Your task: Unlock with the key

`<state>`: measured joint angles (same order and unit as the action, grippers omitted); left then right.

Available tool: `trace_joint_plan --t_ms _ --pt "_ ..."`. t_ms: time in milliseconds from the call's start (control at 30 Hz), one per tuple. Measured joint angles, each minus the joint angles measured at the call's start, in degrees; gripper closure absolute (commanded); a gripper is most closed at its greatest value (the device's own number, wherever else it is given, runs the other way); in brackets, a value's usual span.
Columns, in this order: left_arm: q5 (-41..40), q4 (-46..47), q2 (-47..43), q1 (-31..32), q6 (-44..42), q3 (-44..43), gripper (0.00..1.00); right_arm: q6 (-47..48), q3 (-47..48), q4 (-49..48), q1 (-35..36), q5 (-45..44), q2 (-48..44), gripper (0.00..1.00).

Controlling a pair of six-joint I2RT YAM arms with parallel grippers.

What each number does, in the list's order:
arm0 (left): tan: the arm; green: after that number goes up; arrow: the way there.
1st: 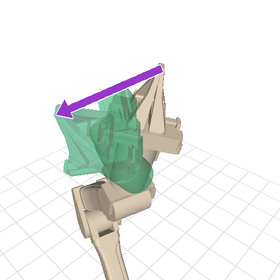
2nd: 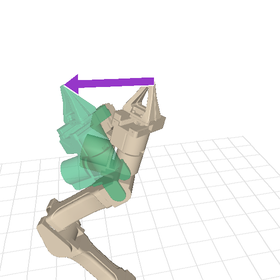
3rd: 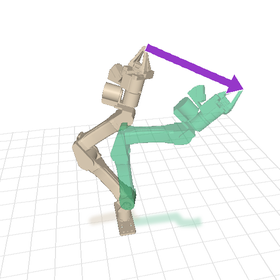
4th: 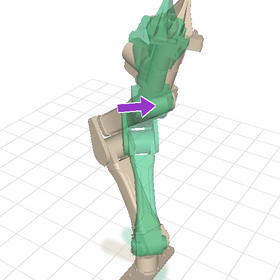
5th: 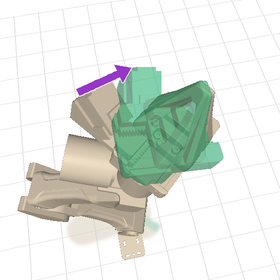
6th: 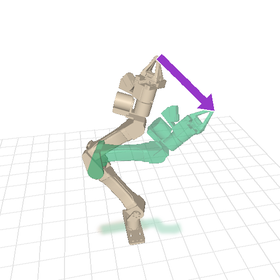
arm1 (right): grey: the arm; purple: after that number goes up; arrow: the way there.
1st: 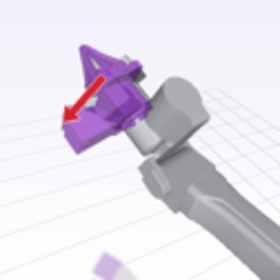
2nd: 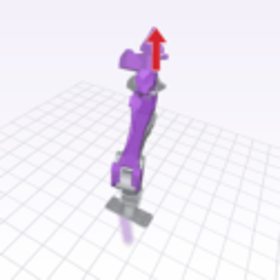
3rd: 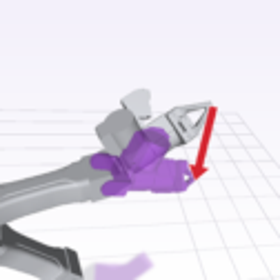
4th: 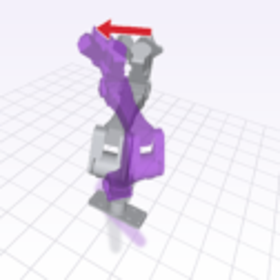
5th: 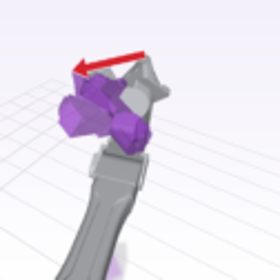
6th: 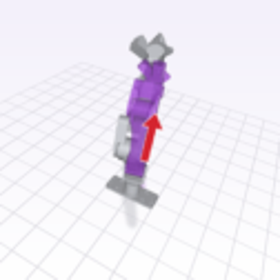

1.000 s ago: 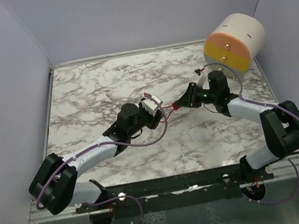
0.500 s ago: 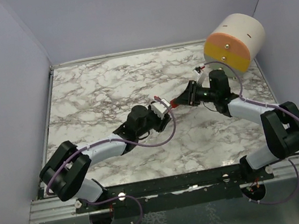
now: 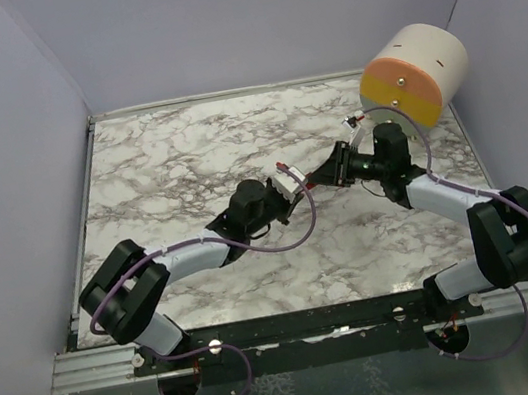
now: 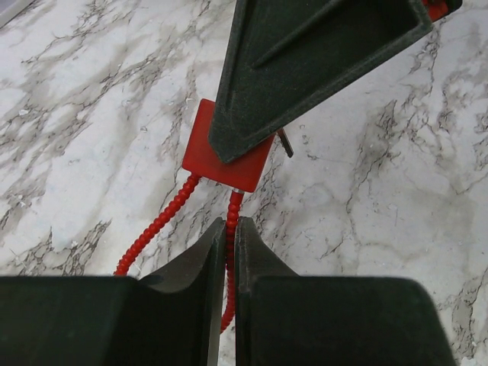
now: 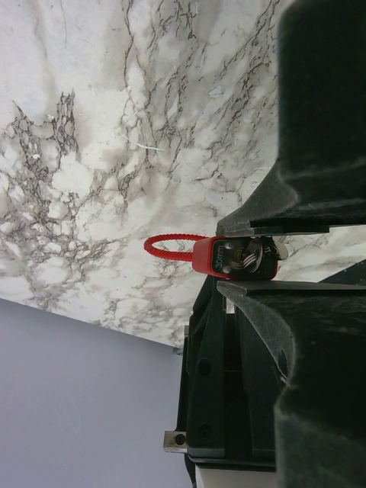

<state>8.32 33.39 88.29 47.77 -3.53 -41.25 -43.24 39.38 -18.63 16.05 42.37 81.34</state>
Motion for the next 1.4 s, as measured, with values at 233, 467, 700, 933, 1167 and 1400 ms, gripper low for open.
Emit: trace_joint_plan --t_ms 233,467,700,933,1167,1400 --pt "-0.5 0.0 0.9 0.0 0.2 -0.5 1.00 0.0 -0.7 -0.4 -0.2 0.1 -0.1 0.99" --pt "-1.4 0.0 0.9 0.0 0.5 -0.5 1.00 0.0 -1.0 -0.7 -0.2 -0.1 -0.3 0.99" --pt "-4.0 1.7 0.9 0.7 2.1 -0.3 1.00 0.0 -1.2 -0.4 -0.2 -1.6 -2.1 0.99" --pt "-5.9 2.1 0.5 0.8 4.3 0.0 1.00 0.2 -1.2 -0.4 -0.2 -2.0 -2.2 0.99" --pt "-6.3 0.5 0.3 0.8 4.5 -0.3 1.00 1.9 -1.2 -0.6 -0.2 -0.2 -1.2 0.99" --pt "-6.5 -2.3 0.6 0.6 4.5 -2.5 1.00 4.2 -0.2 -0.5 -0.5 1.0 -0.6 0.99"
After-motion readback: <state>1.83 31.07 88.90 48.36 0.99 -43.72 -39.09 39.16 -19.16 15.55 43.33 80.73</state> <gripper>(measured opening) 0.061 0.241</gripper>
